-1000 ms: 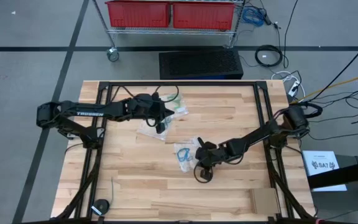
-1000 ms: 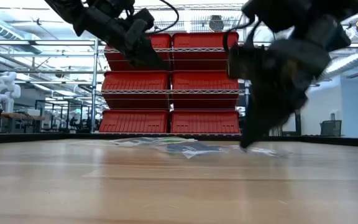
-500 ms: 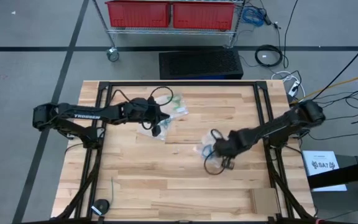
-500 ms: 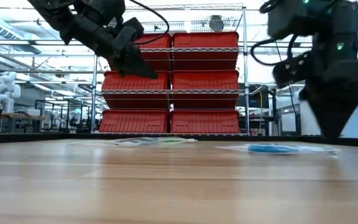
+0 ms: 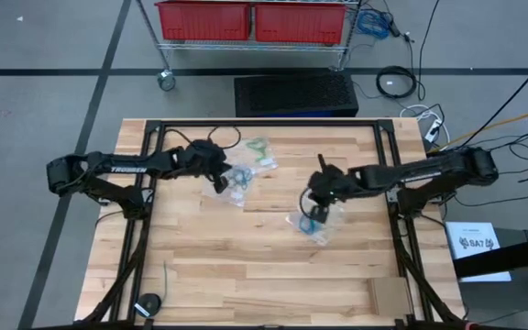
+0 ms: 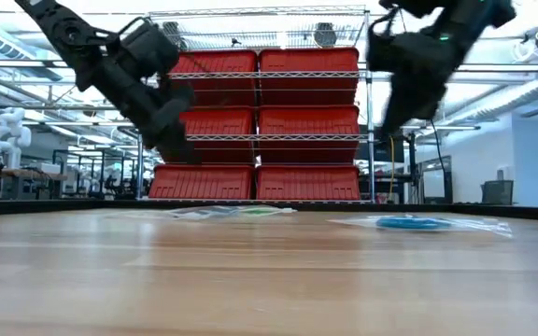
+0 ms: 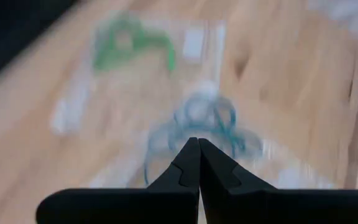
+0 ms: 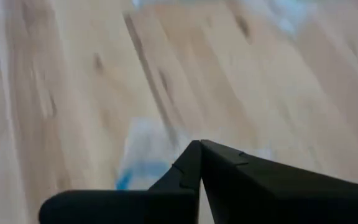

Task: Sort rubber bands
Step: Close the center transparent bags

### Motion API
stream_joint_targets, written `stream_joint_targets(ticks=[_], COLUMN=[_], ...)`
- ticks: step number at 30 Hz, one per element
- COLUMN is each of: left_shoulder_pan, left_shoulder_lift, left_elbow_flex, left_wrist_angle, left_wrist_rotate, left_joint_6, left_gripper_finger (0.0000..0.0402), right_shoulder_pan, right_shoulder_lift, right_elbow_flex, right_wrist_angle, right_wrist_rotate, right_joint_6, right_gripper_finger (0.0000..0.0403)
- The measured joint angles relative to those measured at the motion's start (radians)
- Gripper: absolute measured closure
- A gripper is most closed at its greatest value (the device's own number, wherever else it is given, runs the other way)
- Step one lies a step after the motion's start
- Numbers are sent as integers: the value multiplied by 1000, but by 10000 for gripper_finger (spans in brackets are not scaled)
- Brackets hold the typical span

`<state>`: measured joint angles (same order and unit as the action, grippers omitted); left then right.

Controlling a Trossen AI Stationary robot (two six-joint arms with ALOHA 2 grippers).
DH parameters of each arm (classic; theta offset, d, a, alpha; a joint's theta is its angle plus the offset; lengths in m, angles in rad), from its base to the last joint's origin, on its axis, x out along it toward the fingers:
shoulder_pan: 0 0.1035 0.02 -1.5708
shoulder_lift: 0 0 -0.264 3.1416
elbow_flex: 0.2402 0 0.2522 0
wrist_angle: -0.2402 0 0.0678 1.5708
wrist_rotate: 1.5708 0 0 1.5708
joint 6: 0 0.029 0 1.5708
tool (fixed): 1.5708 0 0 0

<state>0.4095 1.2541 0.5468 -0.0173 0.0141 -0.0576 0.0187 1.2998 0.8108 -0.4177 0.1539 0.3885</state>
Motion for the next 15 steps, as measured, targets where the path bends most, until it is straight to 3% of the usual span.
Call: stream_joint_targets(ticks=[5,10,13,15], left_shoulder_pan=[-24,-87,-126,-148], left_shoulder_lift=[0,0,-3,-19], left_elbow_flex=[0,0,0,0], left_wrist_angle=[-145,-184,-153,-139], left_wrist_rotate=[1,-65,-103,-114], left_joint_6=[-46,-70,-94,-95], left_gripper_finger=[400,400,400,400], right_shoulder_pan=[-39,-54,-60,-60], right_shoulder_lift=[161,351,460,532], right_elbow_flex=[0,0,6,46], right_wrist_angle=[357,725,862,860], right_wrist_rotate=[-1,-2,0,8], right_joint_6=[-223,-546,-726,-834], right_gripper_finger=[398,353,315,292])
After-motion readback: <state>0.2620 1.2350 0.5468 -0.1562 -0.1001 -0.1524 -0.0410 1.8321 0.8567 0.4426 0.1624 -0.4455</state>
